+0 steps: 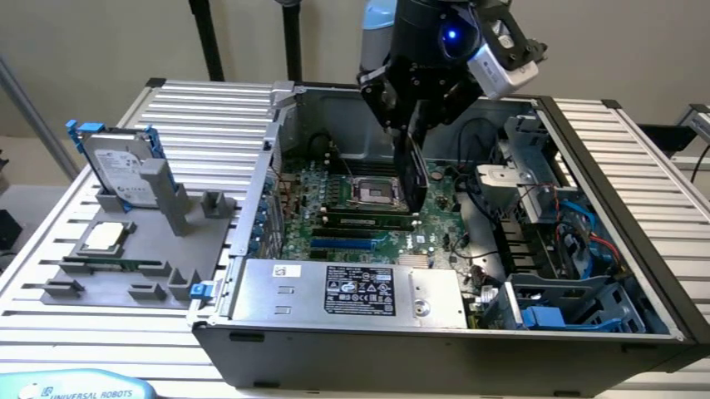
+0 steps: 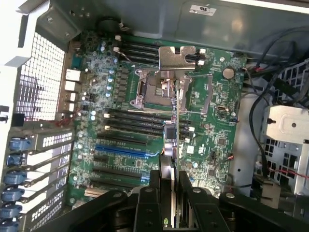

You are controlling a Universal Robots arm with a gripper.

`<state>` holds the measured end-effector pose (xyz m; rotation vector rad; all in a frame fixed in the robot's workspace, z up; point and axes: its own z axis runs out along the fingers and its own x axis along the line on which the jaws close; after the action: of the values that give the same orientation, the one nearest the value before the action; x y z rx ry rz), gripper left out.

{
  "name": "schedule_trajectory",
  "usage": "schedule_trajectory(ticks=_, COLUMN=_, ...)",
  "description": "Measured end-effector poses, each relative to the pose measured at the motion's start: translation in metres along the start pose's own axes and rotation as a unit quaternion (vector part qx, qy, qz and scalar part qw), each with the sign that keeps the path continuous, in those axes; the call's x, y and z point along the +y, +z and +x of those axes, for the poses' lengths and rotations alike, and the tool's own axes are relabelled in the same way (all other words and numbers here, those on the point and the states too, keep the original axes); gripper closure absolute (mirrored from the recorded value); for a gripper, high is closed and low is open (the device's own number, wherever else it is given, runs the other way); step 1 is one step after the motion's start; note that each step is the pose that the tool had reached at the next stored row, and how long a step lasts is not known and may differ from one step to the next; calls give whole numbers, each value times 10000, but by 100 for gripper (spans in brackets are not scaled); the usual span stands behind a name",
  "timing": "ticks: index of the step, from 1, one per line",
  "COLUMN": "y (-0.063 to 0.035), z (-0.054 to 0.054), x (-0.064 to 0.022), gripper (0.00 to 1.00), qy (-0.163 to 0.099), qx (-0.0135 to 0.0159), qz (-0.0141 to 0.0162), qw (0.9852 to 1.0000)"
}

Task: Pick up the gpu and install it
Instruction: 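Insert the gpu into the slot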

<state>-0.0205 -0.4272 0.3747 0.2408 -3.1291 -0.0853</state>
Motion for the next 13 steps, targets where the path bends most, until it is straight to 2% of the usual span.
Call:
schedule_trajectory(ticks=4, y=49, z=0, x=-3, gripper=73, qy=-359, qx=19, qz=-2, qw=9994)
schedule_trajectory(ticks=7, y=86, z=0, x=-5, gripper=73, qy=-636, qx=34, qz=-2, qw=9980)
schedule_trajectory(ticks=10, y=122, z=0, x=-7, gripper=73, qy=-908, qx=49, qz=-2, qw=9959)
schedule_trajectory(ticks=13, y=159, z=0, x=-9, gripper=73, qy=-1176, qx=64, qz=-3, qw=9930)
